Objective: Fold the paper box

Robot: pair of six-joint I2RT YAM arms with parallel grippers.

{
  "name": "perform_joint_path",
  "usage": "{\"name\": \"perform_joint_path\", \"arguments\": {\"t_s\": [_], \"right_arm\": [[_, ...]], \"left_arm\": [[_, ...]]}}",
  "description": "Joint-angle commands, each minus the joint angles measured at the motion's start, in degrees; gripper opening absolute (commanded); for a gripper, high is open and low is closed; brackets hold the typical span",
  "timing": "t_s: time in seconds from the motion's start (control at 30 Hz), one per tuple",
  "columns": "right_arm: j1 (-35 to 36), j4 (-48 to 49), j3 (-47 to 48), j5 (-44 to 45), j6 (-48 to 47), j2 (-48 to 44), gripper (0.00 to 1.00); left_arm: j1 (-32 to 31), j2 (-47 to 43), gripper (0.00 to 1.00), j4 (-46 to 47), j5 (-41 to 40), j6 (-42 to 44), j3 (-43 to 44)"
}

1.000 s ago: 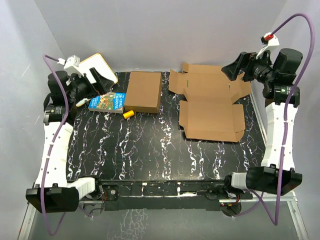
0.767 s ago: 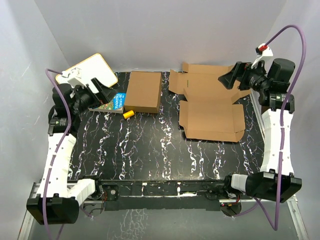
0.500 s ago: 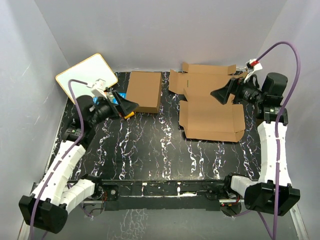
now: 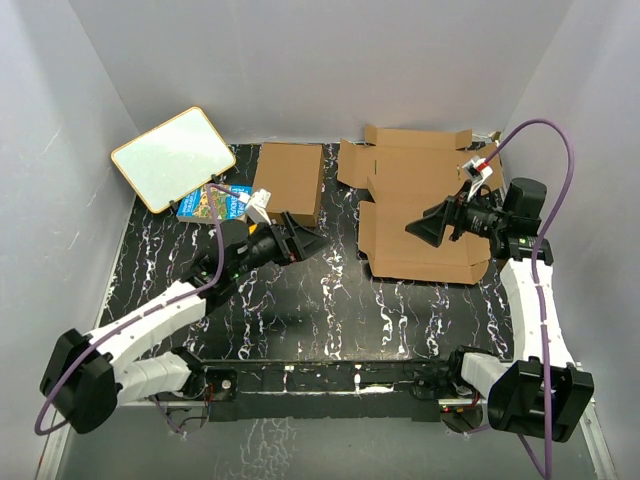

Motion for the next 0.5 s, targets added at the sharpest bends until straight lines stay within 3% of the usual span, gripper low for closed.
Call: {"name": "perform_joint_path", "arguments": {"t_s": [0.0, 0.27, 0.47], "right_arm": [[0.1, 4.4, -1.8, -2.7, -5.0, -2.6, 0.98], [-1.2, 4.1, -3.1, -3.3, -7.8, -1.2, 0.98], [-2.9, 4.2, -3.4, -5.1, -8.8, 0.7, 0.99]], "left_arm": [[-2.2, 3.6, 0.93, 9.1, -3.8, -2.7, 1.3], [-3.1, 9.9, 0.93, 10.7, -4.9, -1.8, 4.8], [-3.1, 12.8, 0.93, 9.3, -6.4, 3.4, 7.5]]}}
